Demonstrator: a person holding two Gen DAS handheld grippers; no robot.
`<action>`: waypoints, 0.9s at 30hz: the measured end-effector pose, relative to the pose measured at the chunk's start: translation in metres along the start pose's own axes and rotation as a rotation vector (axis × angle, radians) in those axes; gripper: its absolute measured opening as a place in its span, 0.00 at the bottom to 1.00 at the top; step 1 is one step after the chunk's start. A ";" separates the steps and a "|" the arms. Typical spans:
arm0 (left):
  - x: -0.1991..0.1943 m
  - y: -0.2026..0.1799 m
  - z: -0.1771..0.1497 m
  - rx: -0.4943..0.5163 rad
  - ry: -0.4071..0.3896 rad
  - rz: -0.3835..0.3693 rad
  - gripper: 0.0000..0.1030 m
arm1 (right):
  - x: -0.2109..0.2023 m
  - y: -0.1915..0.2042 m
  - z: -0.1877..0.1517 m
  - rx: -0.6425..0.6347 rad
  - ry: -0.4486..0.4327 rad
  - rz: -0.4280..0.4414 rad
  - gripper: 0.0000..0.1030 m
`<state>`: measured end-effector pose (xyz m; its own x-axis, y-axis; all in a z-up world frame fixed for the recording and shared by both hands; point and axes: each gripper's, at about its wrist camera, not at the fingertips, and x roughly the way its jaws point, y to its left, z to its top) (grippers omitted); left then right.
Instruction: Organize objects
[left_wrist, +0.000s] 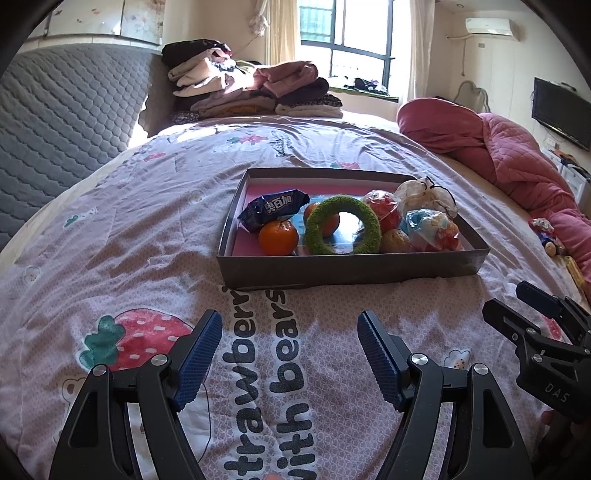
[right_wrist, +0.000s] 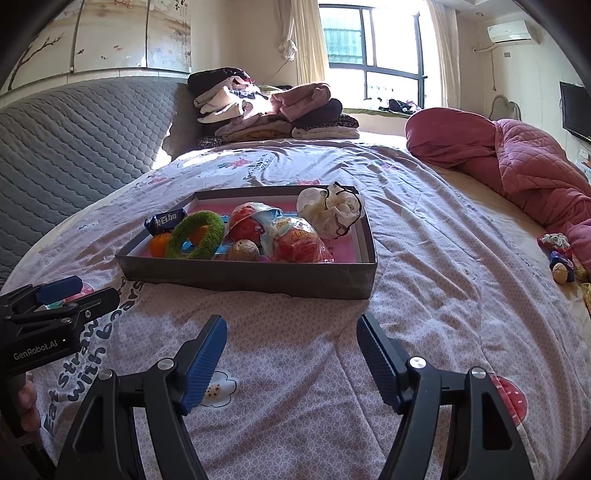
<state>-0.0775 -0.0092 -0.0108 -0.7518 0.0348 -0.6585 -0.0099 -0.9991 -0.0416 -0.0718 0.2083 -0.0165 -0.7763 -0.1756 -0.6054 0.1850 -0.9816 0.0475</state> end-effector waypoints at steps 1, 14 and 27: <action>0.000 0.000 0.000 0.000 0.000 0.002 0.75 | 0.001 0.001 0.000 -0.001 0.002 0.000 0.70; 0.001 0.002 0.001 -0.007 0.004 0.008 0.75 | 0.002 0.003 -0.003 -0.010 0.009 -0.001 0.70; 0.004 0.001 0.000 -0.001 0.018 -0.006 0.75 | 0.003 0.003 -0.005 -0.014 0.017 0.001 0.70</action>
<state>-0.0802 -0.0099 -0.0132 -0.7395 0.0413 -0.6719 -0.0136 -0.9988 -0.0464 -0.0711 0.2053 -0.0220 -0.7659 -0.1748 -0.6187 0.1938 -0.9803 0.0371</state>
